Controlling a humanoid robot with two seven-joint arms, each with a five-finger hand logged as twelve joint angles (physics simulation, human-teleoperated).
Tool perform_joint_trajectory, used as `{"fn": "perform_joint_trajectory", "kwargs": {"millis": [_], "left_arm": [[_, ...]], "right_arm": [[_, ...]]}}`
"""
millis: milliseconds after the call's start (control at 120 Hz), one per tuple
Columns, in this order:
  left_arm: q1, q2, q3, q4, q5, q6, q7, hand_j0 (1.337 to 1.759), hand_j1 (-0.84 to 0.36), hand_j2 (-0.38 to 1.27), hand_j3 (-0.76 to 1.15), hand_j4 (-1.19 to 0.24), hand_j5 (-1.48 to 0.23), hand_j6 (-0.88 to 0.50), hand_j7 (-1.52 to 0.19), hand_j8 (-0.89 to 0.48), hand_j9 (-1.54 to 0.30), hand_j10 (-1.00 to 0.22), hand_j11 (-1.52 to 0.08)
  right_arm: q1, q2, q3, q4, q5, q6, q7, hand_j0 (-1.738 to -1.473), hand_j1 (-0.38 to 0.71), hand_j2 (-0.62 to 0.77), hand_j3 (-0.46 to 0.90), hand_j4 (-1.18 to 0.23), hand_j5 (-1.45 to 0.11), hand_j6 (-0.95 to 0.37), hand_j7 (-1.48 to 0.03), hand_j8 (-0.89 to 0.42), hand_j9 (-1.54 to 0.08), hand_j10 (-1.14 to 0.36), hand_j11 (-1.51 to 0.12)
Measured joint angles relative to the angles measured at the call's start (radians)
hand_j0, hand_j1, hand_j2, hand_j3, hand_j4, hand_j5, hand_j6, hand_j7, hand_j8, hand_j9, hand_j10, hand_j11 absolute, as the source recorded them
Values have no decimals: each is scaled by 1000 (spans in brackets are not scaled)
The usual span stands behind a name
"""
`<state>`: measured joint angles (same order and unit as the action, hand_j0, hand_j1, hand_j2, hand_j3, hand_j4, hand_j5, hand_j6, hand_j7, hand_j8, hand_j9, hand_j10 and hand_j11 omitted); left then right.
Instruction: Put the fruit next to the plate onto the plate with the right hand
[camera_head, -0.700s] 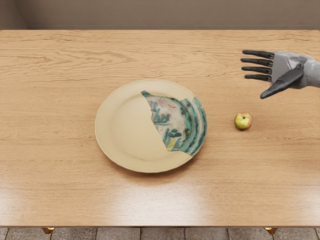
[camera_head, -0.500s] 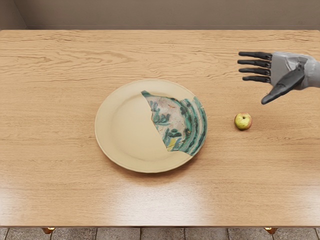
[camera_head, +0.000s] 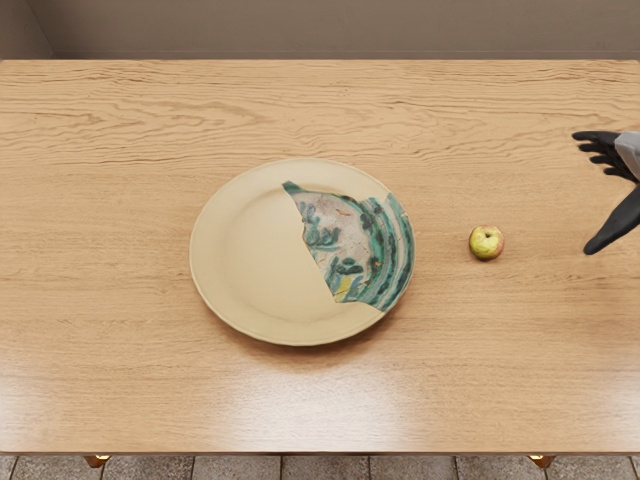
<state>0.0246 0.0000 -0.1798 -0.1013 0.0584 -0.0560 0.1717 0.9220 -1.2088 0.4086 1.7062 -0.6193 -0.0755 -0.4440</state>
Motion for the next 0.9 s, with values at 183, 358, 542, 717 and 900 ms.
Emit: {"fn": "perform_joint_trajectory", "kwargs": {"millis": [183,358,542,717,900], "left_arm": [[0,0,0,0,0,0,0,1658,58,49,0,-243,-316,-243,-316,-243,-316,-243,-316],[0,0,0,0,0,0,0,1658,58,49,0,-243,-316,-243,-316,-243,-316,-243,-316],[0,0,0,0,0,0,0,1658,58,49,0,-243,-316,-243,-316,-243,-316,-243,-316],[0,0,0,0,0,0,0,1658,58,49,0,-243,-316,-243,-316,-243,-316,-243,-316],[0,0,0,0,0,0,0,1658,58,49,0,-243,-316,-243,-316,-243,-316,-243,-316]], "right_arm": [[347,158,-485,18,-17,-352,-117,-1658,-313,-4,0,-40,-44,-42,-43,-41,-44,-39,-43],[574,369,-801,23,93,-501,-157,-1658,-312,-4,0,-38,-44,-40,-43,-38,-43,-37,-43],[623,483,-871,24,131,-530,-165,-1658,-310,-5,0,-37,-45,-39,-44,-38,-45,-37,-45],[631,545,-882,23,137,-534,-167,-1658,-309,-6,0,-36,-45,-37,-45,-37,-45,-36,-45],[630,581,-884,16,145,-535,-167,-1658,-290,-9,0,-51,-65,-52,-65,-52,-65,-51,-65]]}}
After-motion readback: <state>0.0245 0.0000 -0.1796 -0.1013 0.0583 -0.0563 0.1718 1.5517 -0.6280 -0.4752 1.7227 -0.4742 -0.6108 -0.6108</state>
